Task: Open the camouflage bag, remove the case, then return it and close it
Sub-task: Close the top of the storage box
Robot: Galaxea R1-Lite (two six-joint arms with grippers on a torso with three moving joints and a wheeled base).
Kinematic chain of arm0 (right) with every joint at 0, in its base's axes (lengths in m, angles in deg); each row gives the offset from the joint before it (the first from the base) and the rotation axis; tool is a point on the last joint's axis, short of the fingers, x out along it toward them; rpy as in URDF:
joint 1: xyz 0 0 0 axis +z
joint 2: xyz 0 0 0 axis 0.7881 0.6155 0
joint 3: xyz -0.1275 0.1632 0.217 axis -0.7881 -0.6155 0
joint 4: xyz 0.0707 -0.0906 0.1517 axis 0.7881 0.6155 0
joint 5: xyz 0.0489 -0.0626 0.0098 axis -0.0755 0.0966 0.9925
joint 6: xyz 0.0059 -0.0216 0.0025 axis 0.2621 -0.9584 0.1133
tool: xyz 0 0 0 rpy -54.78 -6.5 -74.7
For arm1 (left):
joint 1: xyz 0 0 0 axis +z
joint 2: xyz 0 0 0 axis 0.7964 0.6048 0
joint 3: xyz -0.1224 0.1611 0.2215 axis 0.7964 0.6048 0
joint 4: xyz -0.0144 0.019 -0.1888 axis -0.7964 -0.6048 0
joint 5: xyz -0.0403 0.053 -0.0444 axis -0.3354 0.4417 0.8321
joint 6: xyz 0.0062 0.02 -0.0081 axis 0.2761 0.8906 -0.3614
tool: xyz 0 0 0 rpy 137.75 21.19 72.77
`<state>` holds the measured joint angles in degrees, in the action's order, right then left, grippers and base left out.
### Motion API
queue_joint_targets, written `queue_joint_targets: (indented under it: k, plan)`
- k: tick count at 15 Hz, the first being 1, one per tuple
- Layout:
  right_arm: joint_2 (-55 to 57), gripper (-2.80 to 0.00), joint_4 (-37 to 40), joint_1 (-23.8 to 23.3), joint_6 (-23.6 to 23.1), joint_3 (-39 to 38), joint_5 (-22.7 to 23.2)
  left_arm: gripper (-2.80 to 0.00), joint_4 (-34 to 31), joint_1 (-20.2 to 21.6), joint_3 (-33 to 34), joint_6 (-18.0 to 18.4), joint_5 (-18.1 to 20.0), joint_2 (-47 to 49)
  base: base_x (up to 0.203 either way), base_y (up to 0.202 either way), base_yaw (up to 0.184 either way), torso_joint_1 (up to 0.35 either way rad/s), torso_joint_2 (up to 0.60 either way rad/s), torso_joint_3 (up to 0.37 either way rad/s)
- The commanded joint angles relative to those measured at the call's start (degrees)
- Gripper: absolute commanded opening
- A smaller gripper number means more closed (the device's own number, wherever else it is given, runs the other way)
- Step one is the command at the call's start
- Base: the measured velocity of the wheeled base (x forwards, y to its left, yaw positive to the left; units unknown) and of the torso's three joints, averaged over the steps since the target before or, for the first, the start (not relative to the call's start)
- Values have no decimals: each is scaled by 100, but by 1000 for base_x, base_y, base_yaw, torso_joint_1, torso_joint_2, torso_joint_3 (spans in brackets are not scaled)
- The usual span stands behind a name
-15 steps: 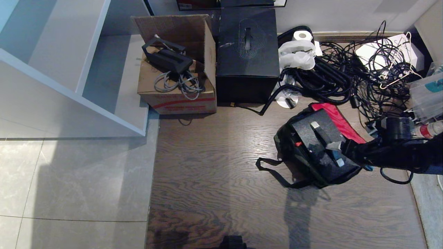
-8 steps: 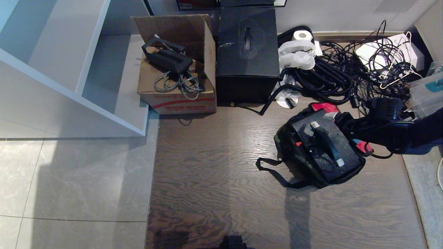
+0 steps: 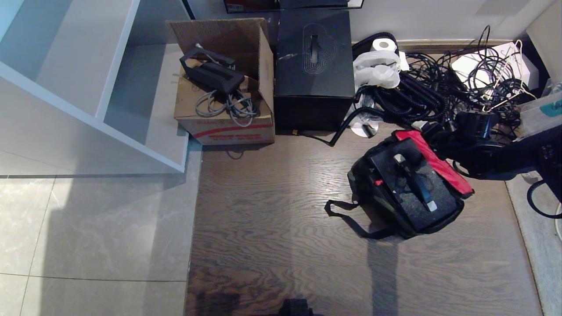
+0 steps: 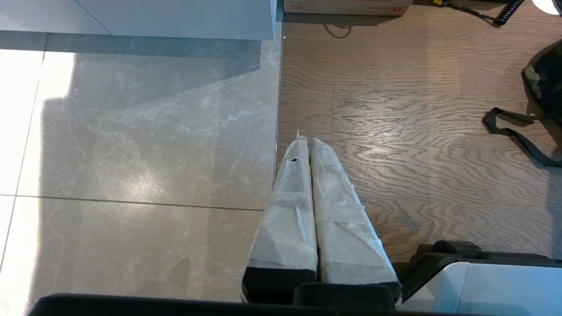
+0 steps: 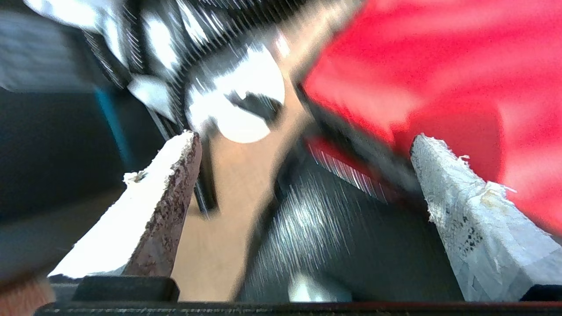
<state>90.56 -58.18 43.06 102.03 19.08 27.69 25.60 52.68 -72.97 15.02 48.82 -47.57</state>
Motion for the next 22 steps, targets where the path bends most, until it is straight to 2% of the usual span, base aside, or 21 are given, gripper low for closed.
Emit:
queue_joint_targets:
  k: [1, 5, 6, 7, 9, 22]
  plan:
    - [617, 0, -310, -2, -42, 547, -2, -280, -2, 2, 0, -2, -2, -2, 0, 0, 0, 0, 0, 0]
    - [1042, 0, -333, -10, -214, 1128, -12, -280, -2, 2, 0, -2, -2, -2, 0, 0, 0, 0, 0, 0]
    - [1117, -26, -371, -10, -242, 1146, -49, -280, -2, 2, 0, -2, -2, -2, 0, 0, 0, 0, 0, 0]
    - [1153, -280, -376, -10, -290, 1183, -113, -280, -2, 2, 0, -2, -2, -2, 0, 0, 0, 0, 0, 0]
    - [1147, -280, -374, -10, -426, 1285, -243, -280, -2, 2, 0, -2, -2, -2, 0, 0, 0, 0, 0, 0]
    - [1453, -280, -313, -10, -385, 1254, -436, -280, -2, 2, 0, -2, -2, -2, 0, 0, 0, 0, 0, 0]
